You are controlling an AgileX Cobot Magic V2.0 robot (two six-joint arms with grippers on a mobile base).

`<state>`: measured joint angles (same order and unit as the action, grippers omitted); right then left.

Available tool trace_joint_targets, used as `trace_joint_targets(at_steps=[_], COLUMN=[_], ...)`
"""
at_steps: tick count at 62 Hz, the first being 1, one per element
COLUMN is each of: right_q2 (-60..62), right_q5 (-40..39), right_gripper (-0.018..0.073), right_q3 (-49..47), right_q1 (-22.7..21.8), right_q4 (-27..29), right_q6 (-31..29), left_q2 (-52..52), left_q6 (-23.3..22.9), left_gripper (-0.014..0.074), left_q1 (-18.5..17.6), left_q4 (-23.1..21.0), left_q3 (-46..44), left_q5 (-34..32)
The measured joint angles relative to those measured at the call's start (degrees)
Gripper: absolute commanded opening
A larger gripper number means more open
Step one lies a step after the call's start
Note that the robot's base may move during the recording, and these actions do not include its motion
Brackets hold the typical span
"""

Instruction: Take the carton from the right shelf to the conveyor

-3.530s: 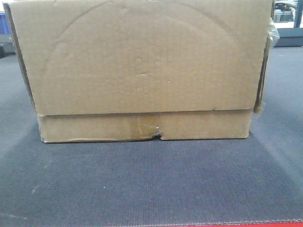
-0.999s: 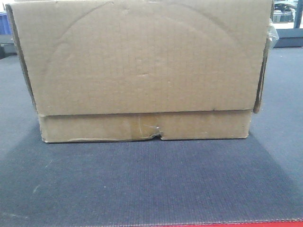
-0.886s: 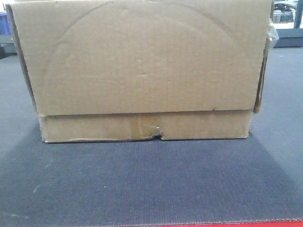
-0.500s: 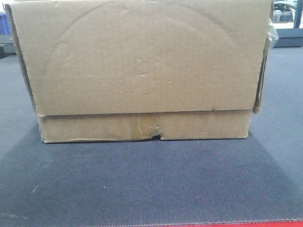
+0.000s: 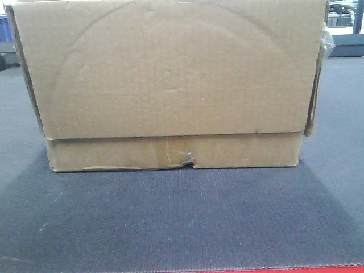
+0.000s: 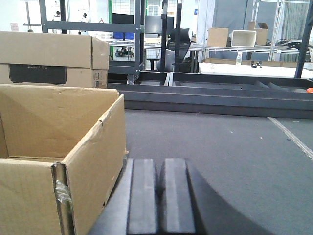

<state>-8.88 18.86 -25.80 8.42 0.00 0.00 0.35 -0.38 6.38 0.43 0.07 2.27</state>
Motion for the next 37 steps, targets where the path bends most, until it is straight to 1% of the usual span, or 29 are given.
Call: trace_joint_targets(at_steps=[27,31,37], right_q2=[0.0,0.05,0.13], right_q5=[0.0,-0.03,-1.67], right_gripper=[-0.0078,-0.0078,-0.0078], right_q3=[0.0,0.0,1.52], right_q1=[0.0,-0.38,-2.19], right_q4=[0.0,-0.34,-0.46], right_q6=[0.0,0.0,0.0], left_q2=[0.0,0.0,0.0], left_q6=[0.38,0.38,0.38], left_gripper=[0.0015,0.0015,0.0015], left_q1=[0.0,0.0,0.0], left_q4=[0.0,0.0,0.0], left_q3=[0.0,0.0,0.0], left_q5=[-0.04,-0.04,-0.04])
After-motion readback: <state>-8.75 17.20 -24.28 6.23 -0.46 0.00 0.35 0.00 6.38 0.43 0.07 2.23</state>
